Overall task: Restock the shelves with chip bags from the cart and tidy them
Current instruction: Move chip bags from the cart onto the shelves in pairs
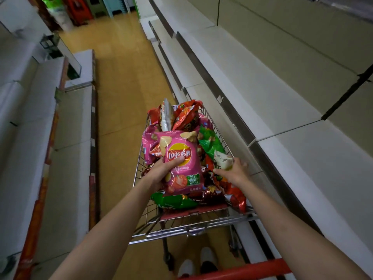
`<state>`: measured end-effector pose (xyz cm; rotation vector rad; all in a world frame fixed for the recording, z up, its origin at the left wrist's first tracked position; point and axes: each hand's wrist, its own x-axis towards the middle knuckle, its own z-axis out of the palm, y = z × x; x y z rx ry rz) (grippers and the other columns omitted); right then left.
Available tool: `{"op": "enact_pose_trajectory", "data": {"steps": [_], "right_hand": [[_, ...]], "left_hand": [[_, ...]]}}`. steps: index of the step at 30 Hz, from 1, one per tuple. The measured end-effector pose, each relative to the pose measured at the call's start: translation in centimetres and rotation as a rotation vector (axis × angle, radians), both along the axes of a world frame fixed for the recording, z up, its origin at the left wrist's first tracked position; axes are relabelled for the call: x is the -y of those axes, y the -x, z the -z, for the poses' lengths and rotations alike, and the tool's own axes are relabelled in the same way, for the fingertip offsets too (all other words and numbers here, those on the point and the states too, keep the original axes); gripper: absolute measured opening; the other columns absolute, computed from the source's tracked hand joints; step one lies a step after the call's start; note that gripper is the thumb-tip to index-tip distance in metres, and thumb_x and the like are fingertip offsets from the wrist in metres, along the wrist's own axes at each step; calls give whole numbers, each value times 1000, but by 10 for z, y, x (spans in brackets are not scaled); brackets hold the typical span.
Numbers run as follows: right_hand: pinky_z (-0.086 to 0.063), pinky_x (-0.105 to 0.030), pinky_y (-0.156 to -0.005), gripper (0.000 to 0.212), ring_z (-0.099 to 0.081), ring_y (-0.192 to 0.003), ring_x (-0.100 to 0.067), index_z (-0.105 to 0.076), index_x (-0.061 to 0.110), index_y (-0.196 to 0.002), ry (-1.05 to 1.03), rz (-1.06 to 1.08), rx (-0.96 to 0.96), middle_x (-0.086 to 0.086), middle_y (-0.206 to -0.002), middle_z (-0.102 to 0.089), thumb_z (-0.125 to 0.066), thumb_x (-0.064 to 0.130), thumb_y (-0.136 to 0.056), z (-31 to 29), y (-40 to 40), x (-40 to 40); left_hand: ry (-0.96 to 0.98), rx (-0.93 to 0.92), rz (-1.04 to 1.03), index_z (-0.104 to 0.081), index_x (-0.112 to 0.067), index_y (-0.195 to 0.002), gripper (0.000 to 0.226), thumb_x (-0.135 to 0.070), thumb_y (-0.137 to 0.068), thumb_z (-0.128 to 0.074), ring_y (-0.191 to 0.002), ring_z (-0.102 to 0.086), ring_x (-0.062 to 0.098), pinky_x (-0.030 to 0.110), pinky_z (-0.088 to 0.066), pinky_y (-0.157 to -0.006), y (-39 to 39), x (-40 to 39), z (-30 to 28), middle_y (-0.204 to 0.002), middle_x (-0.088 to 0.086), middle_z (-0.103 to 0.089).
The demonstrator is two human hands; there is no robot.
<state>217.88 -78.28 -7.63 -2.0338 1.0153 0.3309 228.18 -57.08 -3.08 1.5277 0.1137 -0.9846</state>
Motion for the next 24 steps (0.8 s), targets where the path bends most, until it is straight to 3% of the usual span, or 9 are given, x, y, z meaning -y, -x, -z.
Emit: {"op": "enact_pose_trajectory", "data": {"steps": [3,6,10,14,18,20,24], "right_hand": [[-44,-41,-91,76,-49,-119,-35,-37,13,-139,59,9,-4,-16,-138,-39,-75,41,-79,3,-6,-4],[-44,-32,-76,48,-59,-104,-31,-55,16,-122,84,49,55,-11,-122,-60,-74,33,-82,-4,-8,-4],[-38,-27,-68,17,-55,-85,-22,-59,24,-100,85,69,155,-6,-106,-67,-67,31,-86,-28,-10,1],[-52,-34,-81,28,-62,-91,-23,-61,19,-116,-63,170,308,-4,-102,-64,-63,26,-89,-60,-12,0],[-38,-25,-52,12,-51,-60,-14,-58,19,-99,-120,207,377,0,-75,-58,-58,26,-90,-83,-18,-15],[-33,-25,-49,4,-46,-57,-13,-53,23,-89,-133,203,403,2,-68,-51,-55,27,-90,-92,-22,-28],[-36,-25,-50,13,-48,-57,-15,-53,18,-91,-194,245,459,-1,-68,-52,-52,30,-89,-113,-27,-58]], "left_hand": [[1,-43,39,-55,-17,-117,55,-33,-69,-77,-89,-71,24,38,-58,-76,0,-5,0,-97,5,-74],[-3,-52,66,-54,-17,-121,74,-39,-58,-86,-93,-71,26,39,-57,-78,-2,-9,0,-102,7,-74],[18,-36,116,-55,-15,-121,72,-39,-60,-87,-86,-72,23,37,-58,-73,-8,-8,-9,-93,3,-75],[99,-38,195,-58,-15,-113,105,-51,-22,-94,-82,-73,23,34,-59,-67,-14,-5,-23,-93,6,-75],[137,-32,296,-57,-16,-109,109,-54,-13,-93,-78,-73,20,33,-59,-68,-20,-11,-44,-87,4,-75],[157,-58,314,-58,-14,-105,110,-53,-9,-93,-73,-73,19,32,-59,-66,-23,-21,-54,-83,5,-75],[208,-80,298,-57,-9,-98,111,-46,0,-94,-63,-72,19,29,-58,-55,-25,-50,-69,-73,7,-74]]}}
